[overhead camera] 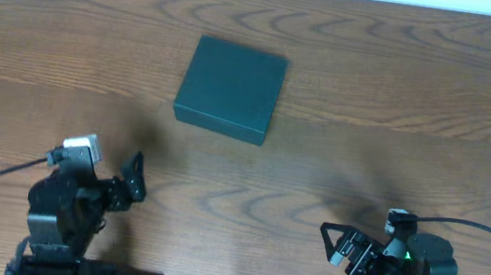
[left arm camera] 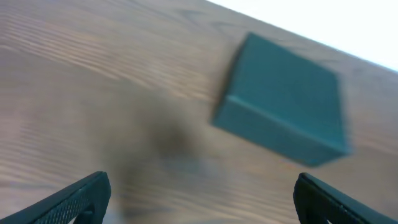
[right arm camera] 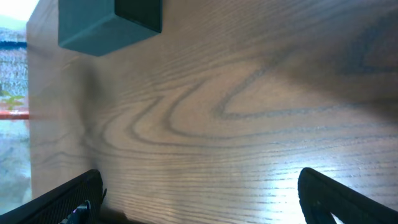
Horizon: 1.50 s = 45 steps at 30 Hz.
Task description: Pack container
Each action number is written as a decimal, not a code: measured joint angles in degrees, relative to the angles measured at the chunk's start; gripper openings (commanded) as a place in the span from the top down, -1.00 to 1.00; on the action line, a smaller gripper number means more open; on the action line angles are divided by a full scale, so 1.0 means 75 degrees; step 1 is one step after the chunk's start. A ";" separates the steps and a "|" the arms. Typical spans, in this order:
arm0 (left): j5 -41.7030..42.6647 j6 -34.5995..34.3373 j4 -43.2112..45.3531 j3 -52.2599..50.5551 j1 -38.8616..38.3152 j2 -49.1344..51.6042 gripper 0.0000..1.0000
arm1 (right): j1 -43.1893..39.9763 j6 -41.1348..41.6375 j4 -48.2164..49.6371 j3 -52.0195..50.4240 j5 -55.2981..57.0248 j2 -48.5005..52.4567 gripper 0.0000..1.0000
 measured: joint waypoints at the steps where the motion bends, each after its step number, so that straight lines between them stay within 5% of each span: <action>1: -0.0038 0.0184 0.0038 -0.0341 0.0181 -0.0251 -0.90 | 0.0000 0.0000 0.0006 -0.0003 0.0000 0.0000 -0.98; 9: -0.0137 0.0775 0.0379 -0.2425 0.0493 -0.2302 -0.90 | 0.0000 0.0012 -0.0015 -0.0012 -0.0017 0.0000 -0.98; 21: -0.0245 0.1638 0.0495 -0.2474 0.0493 -0.2425 -0.91 | 0.0000 0.0023 -0.0015 -0.0015 -0.0017 0.0000 -0.99; 45: -0.0265 0.1690 0.0495 -0.2474 0.0493 -0.2428 -0.91 | 0.0000 0.0023 -0.0015 -0.0015 -0.0017 -0.0128 -0.99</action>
